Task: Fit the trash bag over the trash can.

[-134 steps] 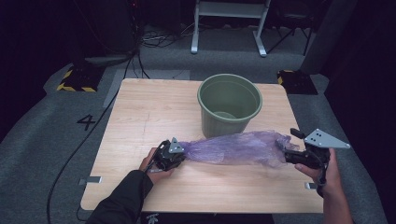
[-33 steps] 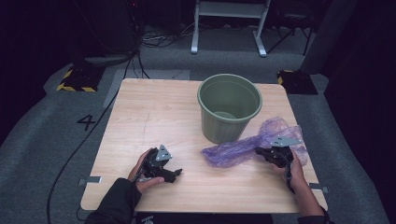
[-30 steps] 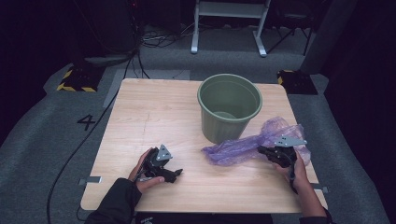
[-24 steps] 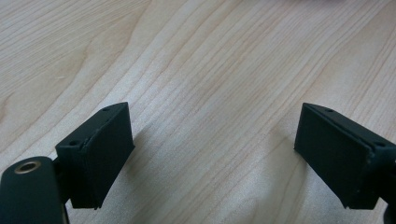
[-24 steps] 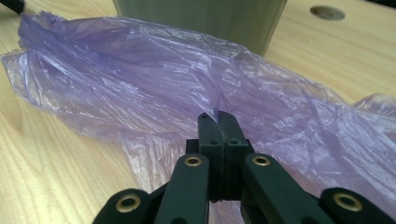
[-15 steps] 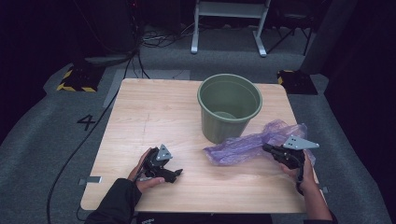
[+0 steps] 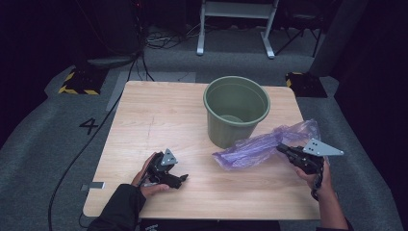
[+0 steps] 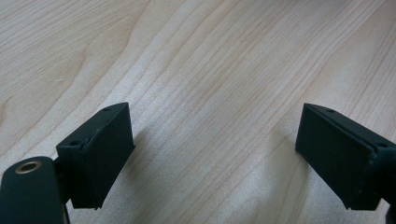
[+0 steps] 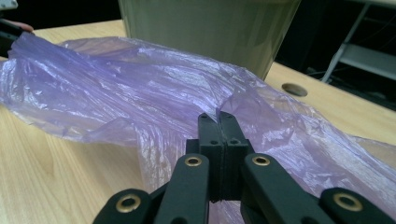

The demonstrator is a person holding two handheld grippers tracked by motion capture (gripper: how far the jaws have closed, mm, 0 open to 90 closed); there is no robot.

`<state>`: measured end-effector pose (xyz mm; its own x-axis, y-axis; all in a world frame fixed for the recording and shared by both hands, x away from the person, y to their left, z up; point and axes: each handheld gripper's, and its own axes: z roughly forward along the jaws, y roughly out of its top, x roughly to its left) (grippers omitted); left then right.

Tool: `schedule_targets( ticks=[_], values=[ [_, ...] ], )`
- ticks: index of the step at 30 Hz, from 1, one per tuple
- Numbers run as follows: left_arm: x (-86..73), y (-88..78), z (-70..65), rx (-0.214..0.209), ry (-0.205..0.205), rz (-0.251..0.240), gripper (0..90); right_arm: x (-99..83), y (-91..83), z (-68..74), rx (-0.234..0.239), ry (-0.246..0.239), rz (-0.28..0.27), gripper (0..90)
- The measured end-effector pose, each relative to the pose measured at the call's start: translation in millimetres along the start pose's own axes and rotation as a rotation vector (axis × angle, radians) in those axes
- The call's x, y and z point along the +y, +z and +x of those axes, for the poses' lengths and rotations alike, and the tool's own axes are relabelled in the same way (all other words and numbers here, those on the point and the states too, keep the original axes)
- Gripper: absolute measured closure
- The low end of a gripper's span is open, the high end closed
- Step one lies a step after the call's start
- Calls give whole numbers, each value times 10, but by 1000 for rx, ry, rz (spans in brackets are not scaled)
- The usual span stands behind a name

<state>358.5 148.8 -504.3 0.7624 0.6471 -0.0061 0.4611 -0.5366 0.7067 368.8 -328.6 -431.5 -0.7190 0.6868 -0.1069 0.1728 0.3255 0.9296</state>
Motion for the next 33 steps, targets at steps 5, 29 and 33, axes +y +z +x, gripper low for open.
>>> schedule_targets(
  ticks=[5, 29, 33],
  values=[
    [1, 3, 6, -6, 3, -1, 108, 62, -73, 1, -10, -6, -52, 900],
    [105, -29, 25, -12, 28, 27, 171, 782, -259, 210, -52, -81, -181, 900],
    [190, -121, 57, -2, 29, -13, 182, 879, -310, 151, -72, -71, -201, 900]
  ],
)
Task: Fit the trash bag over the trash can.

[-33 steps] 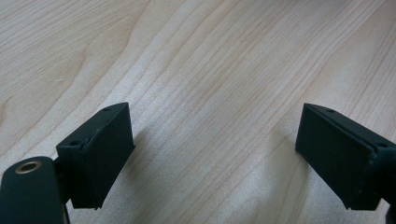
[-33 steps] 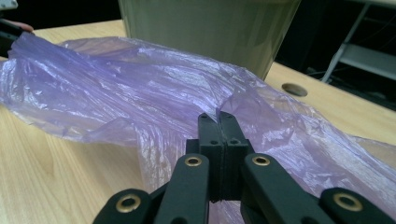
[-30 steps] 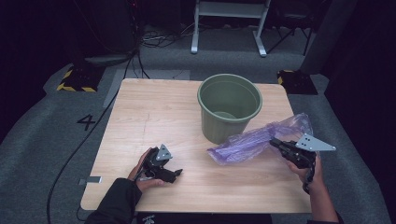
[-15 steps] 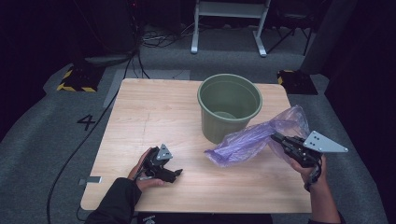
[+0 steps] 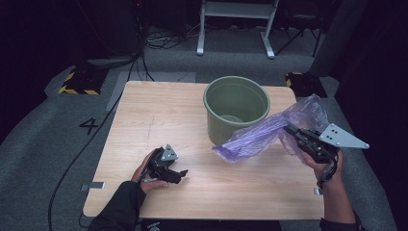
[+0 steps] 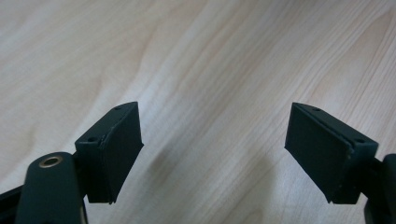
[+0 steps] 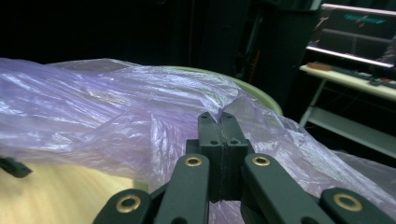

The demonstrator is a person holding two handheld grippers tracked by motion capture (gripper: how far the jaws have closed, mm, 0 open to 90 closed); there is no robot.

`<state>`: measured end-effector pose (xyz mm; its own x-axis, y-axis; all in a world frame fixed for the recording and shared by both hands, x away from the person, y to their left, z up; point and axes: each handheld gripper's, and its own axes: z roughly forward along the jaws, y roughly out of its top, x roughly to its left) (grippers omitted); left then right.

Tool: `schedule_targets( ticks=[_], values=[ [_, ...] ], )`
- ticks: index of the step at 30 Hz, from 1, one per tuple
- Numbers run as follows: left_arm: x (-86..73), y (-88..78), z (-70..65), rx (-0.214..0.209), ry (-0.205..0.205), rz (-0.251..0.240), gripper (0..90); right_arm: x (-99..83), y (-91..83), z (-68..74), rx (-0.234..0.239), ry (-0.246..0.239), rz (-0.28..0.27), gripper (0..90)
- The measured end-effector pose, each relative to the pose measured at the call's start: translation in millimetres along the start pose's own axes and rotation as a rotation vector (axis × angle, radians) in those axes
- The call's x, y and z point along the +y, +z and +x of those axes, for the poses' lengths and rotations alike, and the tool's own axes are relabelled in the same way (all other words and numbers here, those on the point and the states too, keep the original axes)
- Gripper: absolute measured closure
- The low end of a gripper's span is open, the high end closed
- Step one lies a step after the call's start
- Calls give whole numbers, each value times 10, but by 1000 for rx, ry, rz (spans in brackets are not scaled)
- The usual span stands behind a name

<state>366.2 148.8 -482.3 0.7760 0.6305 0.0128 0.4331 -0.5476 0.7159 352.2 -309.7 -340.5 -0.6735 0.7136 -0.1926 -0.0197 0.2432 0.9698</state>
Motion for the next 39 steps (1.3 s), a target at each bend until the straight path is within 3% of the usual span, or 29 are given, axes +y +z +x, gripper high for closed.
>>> schedule_targets(
  ticks=[4, 9, 12, 19, 24, 29, 31, 35, 37, 39],
  values=[
    [121, -119, 4, 2, -2, -39, 183, 122, -33, -52, -57, -12, 2, 900],
    [322, -265, -50, 13, 27, -113, 184, 254, -38, -112, -105, -21, 0, 900],
    [451, -348, -56, 26, 49, -159, 184, 293, -5, -162, -121, -8, 2, 900],
    [716, -502, 7, 35, 47, -233, 186, 395, 101, -282, -160, 5, 16, 900],
    [923, -629, 28, 52, 54, -304, 193, 453, 195, -315, -180, -9, 38, 900],
    [1171, -780, 37, 44, 63, -369, 197, 503, 297, -339, -203, -25, 63, 900],
    [1288, -823, 18, 44, 77, -387, 198, 523, 342, -340, -219, -38, 77, 900],
    [1506, -842, -142, 59, 145, -419, 216, 545, 413, -335, -249, -48, 100, 900],
    [1605, -793, -231, 49, 180, -406, 222, 547, 439, -323, -264, -56, 112, 900],
    [1701, -722, -300, 73, 202, -392, 242, 544, 458, -315, -265, -60, 119, 900]
  ],
)
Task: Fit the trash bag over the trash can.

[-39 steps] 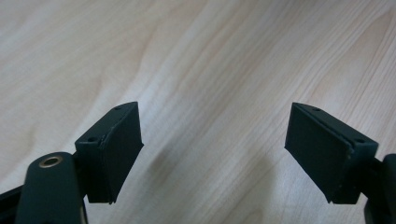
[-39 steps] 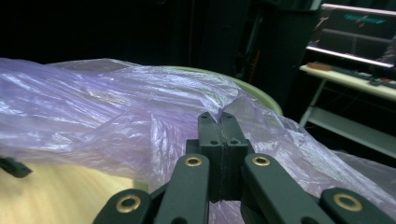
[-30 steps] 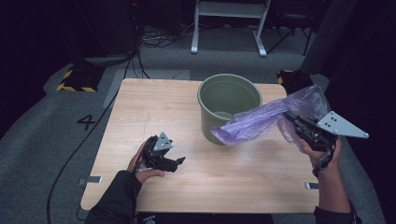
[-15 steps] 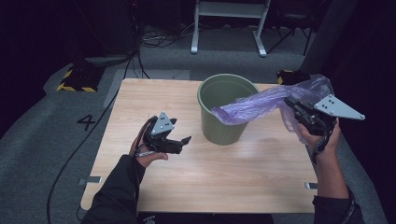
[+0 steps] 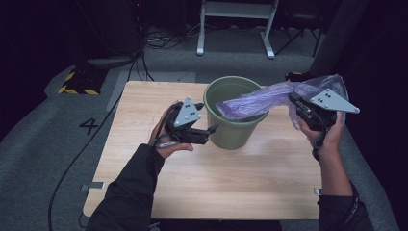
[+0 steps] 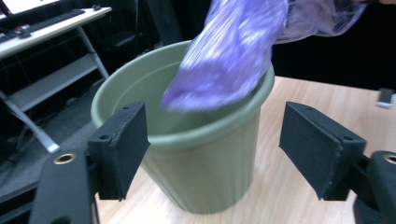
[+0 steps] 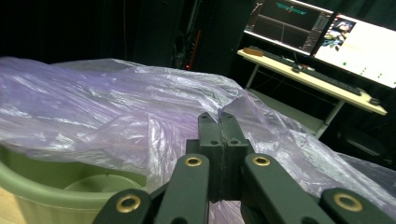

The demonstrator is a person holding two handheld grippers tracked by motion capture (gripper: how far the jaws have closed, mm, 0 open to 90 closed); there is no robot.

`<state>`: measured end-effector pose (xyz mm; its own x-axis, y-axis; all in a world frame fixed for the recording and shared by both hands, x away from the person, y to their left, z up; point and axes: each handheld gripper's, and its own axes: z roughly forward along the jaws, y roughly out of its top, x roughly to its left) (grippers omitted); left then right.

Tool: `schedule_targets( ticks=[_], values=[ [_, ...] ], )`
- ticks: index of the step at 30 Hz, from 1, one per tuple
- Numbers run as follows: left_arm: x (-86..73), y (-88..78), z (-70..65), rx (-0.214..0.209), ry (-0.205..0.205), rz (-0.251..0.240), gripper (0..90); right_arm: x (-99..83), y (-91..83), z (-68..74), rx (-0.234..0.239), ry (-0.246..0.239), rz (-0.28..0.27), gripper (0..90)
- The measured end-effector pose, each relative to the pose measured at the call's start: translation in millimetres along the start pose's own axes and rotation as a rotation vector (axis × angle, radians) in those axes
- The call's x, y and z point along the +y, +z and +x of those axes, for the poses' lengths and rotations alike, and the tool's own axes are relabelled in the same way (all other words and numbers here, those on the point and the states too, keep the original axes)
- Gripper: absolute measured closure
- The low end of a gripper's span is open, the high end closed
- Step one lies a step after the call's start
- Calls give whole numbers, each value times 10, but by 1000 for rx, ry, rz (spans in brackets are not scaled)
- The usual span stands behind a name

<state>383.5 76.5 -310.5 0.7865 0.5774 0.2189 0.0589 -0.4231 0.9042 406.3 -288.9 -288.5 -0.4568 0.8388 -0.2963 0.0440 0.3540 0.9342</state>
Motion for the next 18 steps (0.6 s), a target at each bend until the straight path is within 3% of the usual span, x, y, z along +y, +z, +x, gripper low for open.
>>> schedule_targets(
  ticks=[9, 16, 18],
  values=[
    [225, 395, -118, -25, 30, 38, 257, -38, 40, 130, 48, -34, 14, 900],
    [365, 640, -167, -15, 39, 54, 292, -36, 65, 309, 121, -73, 26, 900],
    [385, 709, -183, -17, 70, 73, 309, -27, 65, 345, 136, -83, 27, 900]
  ],
)
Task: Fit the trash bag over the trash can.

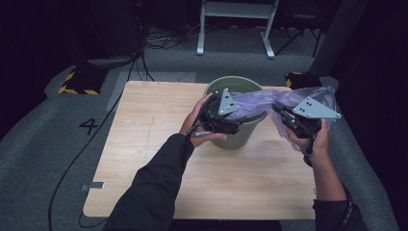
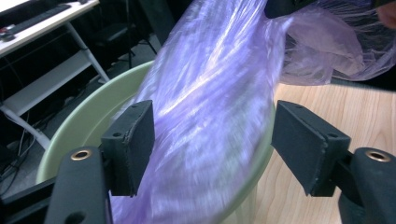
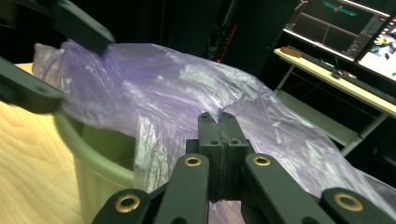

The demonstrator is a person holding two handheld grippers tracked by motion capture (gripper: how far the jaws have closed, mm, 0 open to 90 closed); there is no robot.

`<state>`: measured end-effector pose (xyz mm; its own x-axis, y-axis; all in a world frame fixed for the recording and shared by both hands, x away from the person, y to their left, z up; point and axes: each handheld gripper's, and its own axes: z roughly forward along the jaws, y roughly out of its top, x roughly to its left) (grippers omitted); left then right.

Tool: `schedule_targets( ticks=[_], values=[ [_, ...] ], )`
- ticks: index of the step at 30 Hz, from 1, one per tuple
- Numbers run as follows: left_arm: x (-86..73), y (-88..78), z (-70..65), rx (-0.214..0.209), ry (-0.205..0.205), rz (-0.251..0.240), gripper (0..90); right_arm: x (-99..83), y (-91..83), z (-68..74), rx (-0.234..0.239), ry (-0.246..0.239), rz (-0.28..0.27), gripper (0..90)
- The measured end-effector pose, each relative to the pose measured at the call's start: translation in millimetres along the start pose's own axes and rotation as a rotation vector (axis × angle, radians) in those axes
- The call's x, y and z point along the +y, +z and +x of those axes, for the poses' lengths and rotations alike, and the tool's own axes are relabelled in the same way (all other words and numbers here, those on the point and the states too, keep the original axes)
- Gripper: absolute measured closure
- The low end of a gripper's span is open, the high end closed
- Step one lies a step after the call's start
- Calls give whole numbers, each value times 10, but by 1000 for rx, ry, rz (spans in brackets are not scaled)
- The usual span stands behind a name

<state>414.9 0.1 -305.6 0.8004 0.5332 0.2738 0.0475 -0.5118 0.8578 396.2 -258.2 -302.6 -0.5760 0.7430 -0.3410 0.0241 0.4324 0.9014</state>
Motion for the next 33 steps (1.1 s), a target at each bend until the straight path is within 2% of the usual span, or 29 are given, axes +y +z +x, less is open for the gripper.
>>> schedule_targets(
  ticks=[2, 5, 9, 11, 15, 20, 21, 23, 25, 26, 30, 33],
  values=[
    [16, 39, -3, -5, 9, 12, 348, 14, 8, 35, 18, -10, 4, 900],
    [39, 117, 13, 12, 20, 41, 433, 33, 22, 87, 48, -18, -1, 900],
    [34, 186, 68, 29, 26, 63, 631, 42, 37, 150, 73, -31, -2, 900],
    [36, 215, 94, 5, 42, 75, 722, 41, 33, 166, 76, -31, -6, 900],
    [23, 280, 126, -7, 49, 88, 858, 31, 42, 180, 84, -24, -10, 888],
    [-42, 291, 184, -10, 28, 88, 895, -20, 39, 195, 69, -20, -14, 745],
    [-60, 285, 203, -17, 9, 82, 895, -33, 31, 196, 76, -19, -20, 683],
    [-77, 279, 226, -9, 8, 85, 896, -59, 11, 206, 75, -16, -23, 530],
    [-93, 277, 244, -8, 5, 91, 897, -79, -9, 218, 82, -3, -23, 435],
    [-100, 272, 256, -5, 9, 95, 897, -94, -24, 234, 79, -3, -21, 348],
    [-149, 250, 315, 8, -12, 99, 897, -163, -94, 277, 94, 3, -16, 253],
    [-199, 242, 367, 15, -36, 105, 897, -242, -133, 315, 116, -4, -3, 221]
  ],
)
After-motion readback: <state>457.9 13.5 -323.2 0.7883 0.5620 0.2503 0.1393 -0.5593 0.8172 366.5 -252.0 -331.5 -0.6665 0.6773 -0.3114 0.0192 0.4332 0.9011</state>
